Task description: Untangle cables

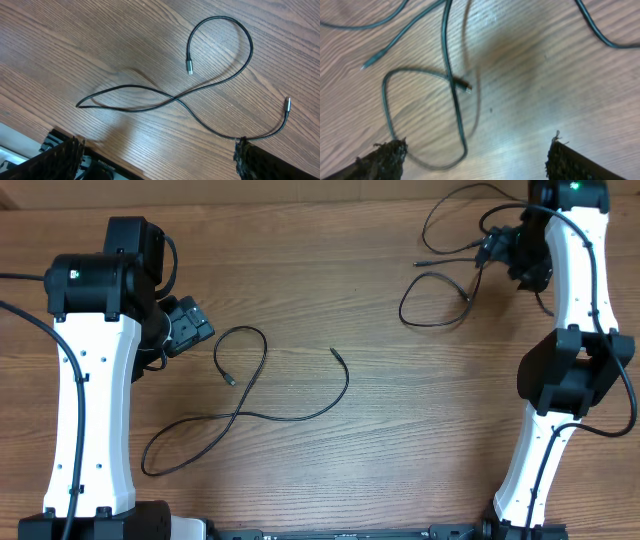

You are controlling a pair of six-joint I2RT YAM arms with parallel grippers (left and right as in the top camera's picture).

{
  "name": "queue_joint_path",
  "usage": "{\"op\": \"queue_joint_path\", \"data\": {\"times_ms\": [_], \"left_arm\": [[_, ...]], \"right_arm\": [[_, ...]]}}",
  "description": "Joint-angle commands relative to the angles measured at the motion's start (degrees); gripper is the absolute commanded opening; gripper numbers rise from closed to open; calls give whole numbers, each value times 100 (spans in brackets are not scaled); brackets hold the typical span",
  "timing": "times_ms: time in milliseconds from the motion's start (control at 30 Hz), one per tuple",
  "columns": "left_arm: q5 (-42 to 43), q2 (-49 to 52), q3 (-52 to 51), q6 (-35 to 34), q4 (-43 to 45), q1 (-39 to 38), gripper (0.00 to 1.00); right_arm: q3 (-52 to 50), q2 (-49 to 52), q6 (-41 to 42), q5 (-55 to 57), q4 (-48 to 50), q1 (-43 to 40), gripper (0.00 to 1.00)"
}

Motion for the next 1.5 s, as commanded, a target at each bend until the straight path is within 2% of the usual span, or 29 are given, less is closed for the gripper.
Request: {"op": "queue_joint_path", "data": {"times_ms": [0, 100, 267, 600, 833, 1067, 1233, 1467], "left_arm": [[9, 11, -26, 28, 7, -2, 100], [9, 11, -26, 28, 7, -2, 99], [7, 11, -26, 28, 7, -2, 100], [9, 11, -26, 28, 7, -2, 100], [7, 11, -26, 28, 7, -2, 100], [9, 11, -26, 28, 7, -2, 100], [9, 11, -26, 28, 7, -2, 99], [7, 11, -26, 28, 7, -2, 100]], "right_arm": [[501, -404, 7, -116, -376, 39, 92], [529, -780, 2, -588, -699, 125, 93], [509, -1368, -42, -1032, -699, 302, 93], [472, -2461, -175, -1047, -699, 1399, 93], [468, -2736, -173, -1010, -699, 2376, 100], [411, -3032, -195, -901, -699, 2900, 100], [-208, -3550, -192, -629, -699, 2981, 100], [-1790, -4441, -195, -590, -697, 2981, 100]]}}
